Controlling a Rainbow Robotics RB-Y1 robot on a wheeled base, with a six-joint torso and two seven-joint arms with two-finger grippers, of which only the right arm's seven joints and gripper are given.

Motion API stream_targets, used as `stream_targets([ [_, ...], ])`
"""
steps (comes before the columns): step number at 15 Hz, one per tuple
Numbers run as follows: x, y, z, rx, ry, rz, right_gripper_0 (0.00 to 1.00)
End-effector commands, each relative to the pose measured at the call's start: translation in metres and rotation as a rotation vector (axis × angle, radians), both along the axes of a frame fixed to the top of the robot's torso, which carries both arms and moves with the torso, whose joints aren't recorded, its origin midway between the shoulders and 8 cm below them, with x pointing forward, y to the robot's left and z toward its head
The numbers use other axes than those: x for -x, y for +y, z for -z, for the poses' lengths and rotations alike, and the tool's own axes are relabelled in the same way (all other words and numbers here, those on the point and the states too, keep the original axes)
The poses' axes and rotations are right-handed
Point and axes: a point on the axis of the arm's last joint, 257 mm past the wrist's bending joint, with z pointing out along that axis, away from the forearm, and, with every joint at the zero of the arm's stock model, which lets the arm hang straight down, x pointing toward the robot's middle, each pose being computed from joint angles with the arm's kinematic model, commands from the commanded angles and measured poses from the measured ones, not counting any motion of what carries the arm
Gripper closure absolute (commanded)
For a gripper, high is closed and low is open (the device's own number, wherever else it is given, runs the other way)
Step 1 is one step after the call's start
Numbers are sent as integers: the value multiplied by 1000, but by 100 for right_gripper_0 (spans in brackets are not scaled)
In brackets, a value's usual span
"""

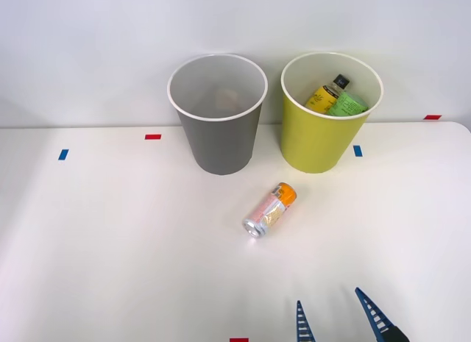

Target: Put cans in the gray bin, plastic bottles in the light green bin

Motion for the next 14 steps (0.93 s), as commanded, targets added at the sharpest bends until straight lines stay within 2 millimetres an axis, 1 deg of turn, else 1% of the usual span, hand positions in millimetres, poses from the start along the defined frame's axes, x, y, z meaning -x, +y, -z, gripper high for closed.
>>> stream_targets([
  [1,0,0,0,0,0,0,0],
  [14,0,0,0,0,0,0,0],
])
